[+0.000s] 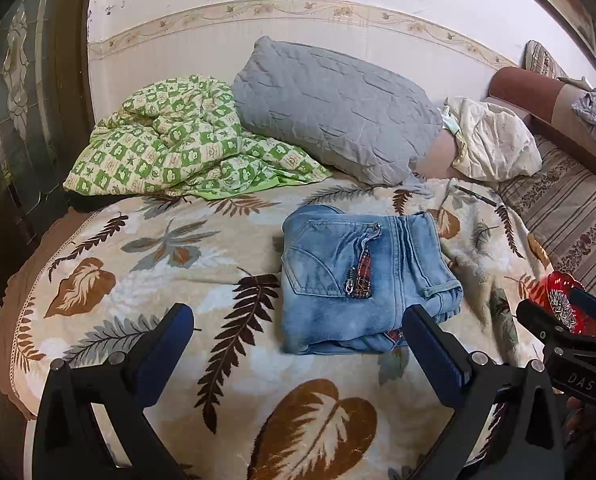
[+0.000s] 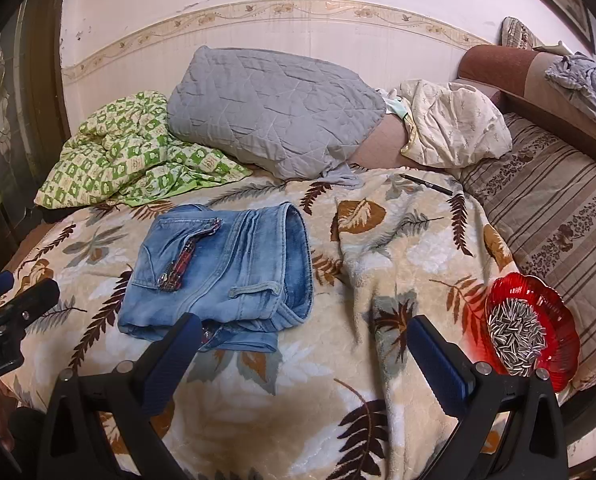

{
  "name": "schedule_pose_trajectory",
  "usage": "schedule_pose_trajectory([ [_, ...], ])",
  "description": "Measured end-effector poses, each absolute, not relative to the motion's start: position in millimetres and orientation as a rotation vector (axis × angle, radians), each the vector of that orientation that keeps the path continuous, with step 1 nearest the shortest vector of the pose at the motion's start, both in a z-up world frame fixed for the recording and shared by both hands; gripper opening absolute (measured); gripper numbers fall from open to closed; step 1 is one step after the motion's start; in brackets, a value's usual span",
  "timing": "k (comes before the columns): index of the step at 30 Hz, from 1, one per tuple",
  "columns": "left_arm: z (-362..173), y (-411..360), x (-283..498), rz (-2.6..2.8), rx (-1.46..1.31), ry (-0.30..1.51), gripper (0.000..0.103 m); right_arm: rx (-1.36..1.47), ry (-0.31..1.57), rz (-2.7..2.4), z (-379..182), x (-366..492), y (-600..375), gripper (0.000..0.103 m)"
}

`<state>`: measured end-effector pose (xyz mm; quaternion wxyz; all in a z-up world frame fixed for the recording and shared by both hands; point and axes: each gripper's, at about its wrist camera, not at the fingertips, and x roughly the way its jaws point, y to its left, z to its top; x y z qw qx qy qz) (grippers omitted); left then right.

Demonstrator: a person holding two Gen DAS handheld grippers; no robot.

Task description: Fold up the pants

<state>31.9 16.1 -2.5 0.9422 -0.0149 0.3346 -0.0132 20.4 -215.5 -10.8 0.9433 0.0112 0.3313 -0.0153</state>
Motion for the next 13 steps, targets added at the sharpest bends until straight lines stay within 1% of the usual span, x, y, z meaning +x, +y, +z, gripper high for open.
schedule_pose_trajectory([
  [13, -4.0, 20.0, 28.5, -0.063, -0.066, 0.678, 0.103, 0.021, 0.676, -0.033, -11.6, 20.4, -216.1, 0.103],
])
